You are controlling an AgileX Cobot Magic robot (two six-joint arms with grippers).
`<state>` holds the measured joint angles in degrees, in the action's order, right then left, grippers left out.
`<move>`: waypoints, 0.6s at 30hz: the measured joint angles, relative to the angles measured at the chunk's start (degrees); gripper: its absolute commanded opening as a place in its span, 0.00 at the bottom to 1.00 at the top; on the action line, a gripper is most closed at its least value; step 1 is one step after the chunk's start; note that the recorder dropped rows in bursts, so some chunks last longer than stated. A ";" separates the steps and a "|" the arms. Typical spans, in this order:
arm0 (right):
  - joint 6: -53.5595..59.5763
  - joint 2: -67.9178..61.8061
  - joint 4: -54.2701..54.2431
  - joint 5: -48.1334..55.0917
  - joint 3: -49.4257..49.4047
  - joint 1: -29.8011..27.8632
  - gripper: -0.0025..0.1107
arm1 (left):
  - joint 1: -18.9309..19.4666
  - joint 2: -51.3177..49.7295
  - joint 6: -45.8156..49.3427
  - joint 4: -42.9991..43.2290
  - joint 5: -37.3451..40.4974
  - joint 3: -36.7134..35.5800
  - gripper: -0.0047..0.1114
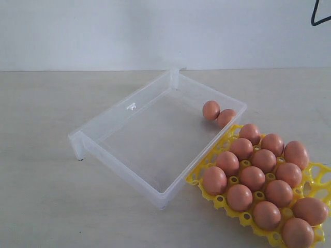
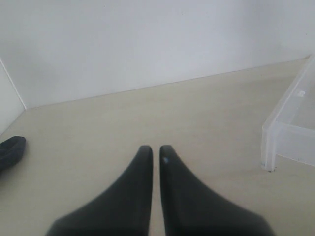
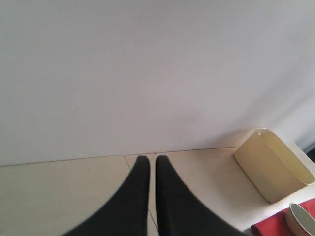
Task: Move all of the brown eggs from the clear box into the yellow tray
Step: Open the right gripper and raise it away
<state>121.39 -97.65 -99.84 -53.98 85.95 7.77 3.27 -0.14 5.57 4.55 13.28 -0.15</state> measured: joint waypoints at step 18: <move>-62.04 -4.83 -1.11 46.05 -1.03 -17.21 0.02 | 0.00 0.00 0.00 0.00 0.00 0.00 0.08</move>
<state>59.36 -102.49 -100.95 -7.93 84.91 -9.45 3.27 -0.14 5.57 4.55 13.28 -0.15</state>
